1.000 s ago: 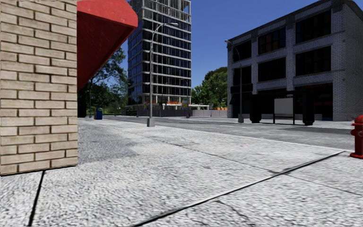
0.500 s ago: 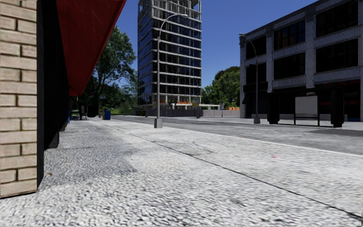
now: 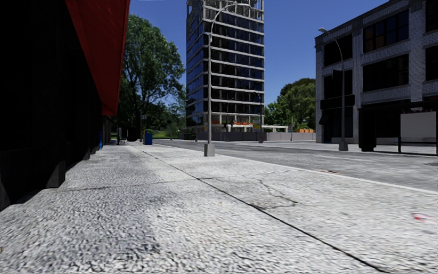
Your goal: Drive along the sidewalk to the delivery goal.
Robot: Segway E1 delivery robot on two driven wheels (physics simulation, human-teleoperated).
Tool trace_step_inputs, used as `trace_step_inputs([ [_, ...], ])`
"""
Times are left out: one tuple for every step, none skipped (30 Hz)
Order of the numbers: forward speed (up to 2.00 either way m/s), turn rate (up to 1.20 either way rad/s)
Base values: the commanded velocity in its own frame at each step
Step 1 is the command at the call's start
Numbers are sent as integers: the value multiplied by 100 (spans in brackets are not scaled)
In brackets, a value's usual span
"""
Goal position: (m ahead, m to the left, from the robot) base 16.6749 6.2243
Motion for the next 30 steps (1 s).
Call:
trace_step_inputs([
  [200,38],
  [200,38],
  [200,38],
  [200,38],
  [200,38],
  [200,38],
  [200,38],
  [200,38],
  [200,38],
  [200,38],
  [200,38],
  [200,38],
  [200,38],
  [200,38],
  [200,38],
  [200,38],
  [200,38],
  [200,38],
  [200,38],
  [200,38],
  [200,38],
  [200,38],
  [200,38],
  [200,38],
  [200,38],
  [200,38],
  [200,38],
  [200,38],
  [200,38],
  [200,38],
])
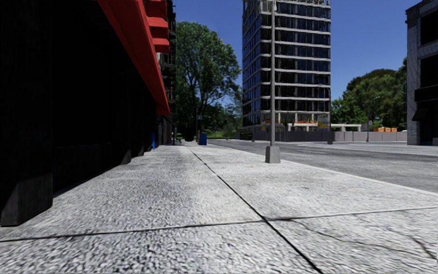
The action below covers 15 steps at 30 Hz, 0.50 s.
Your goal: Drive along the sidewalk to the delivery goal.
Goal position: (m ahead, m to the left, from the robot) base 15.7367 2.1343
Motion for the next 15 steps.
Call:
trace_step_inputs([
  [200,38],
  [200,38],
  [200,38],
  [200,38],
  [200,38],
  [200,38],
  [200,38],
  [200,38],
  [200,36],
  [200,36],
  [200,28],
  [200,21],
  [200,0],
  [200,0],
  [200,0],
])
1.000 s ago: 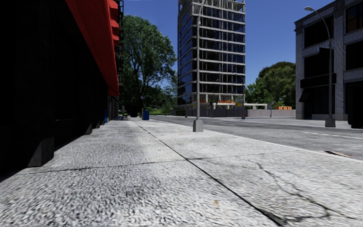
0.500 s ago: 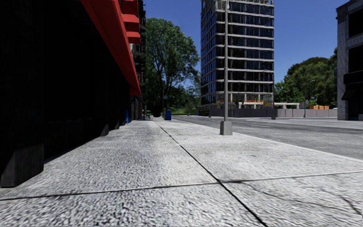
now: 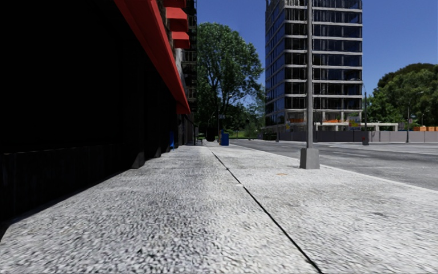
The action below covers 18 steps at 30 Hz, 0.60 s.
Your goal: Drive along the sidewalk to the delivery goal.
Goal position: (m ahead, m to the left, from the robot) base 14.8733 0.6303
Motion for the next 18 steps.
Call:
trace_step_inputs([
  [200,0],
  [200,0],
  [200,0],
  [200,0],
  [200,0],
  [200,0],
  [200,0],
  [200,0],
  [200,0],
  [200,0],
  [200,0],
  [200,0],
  [200,0],
  [200,0],
  [200,0],
  [200,0],
  [200,0],
  [200,0],
])
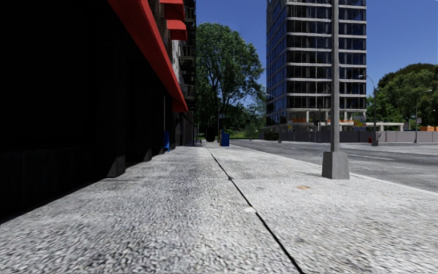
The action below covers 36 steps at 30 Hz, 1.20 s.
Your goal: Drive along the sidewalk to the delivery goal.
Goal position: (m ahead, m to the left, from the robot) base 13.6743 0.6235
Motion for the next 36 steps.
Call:
trace_step_inputs([
  [200,0],
  [200,0],
  [200,0],
  [200,0],
  [200,0],
  [200,0],
  [200,0],
  [200,0],
  [200,0],
  [200,0],
  [200,0],
  [200,0],
  [200,0],
  [200,0],
  [200,0],
  [200,0],
  [200,0],
  [200,0],
  [200,0],
  [200,0],
  [200,0],
  [200,0],
  [200,0],
  [200,0],
  [200,0],
  [200,0],
  [200,0],
  [200,0],
  [200,0],
  [200,0],
  [200,0],
  [200,0],
  [200,0],
  [200,0],
  [200,0],
  [200,0],
])
